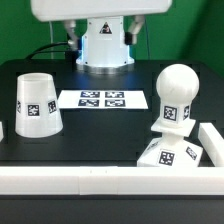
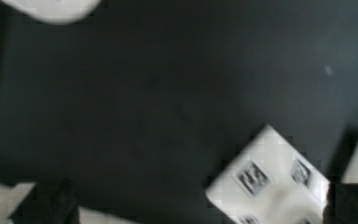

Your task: Assemble lamp

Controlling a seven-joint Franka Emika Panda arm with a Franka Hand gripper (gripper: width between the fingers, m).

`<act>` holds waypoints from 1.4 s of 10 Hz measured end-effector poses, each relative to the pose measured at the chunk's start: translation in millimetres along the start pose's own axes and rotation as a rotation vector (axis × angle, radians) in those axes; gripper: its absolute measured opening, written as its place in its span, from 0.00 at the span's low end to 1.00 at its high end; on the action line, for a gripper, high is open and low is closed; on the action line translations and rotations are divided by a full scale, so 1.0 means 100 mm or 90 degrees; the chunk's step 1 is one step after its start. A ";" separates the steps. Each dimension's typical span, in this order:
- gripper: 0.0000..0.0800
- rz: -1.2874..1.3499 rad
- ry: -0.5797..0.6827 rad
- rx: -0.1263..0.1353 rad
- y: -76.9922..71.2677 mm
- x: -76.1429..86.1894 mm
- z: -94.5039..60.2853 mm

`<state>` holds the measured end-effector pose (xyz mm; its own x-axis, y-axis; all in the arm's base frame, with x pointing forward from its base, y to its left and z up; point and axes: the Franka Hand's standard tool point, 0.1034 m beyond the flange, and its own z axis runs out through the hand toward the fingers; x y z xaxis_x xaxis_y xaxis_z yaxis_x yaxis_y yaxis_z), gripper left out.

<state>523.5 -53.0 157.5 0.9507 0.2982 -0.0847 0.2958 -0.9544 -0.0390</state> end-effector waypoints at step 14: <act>0.87 -0.005 0.001 0.001 0.39 -0.69 0.52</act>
Offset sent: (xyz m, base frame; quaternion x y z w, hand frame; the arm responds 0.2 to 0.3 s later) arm 0.0000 0.0000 0.0000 0.0000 0.0000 0.0000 1.0000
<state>464.3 -110.3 110.5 0.9486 0.3054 -0.0834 0.3029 -0.9521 -0.0410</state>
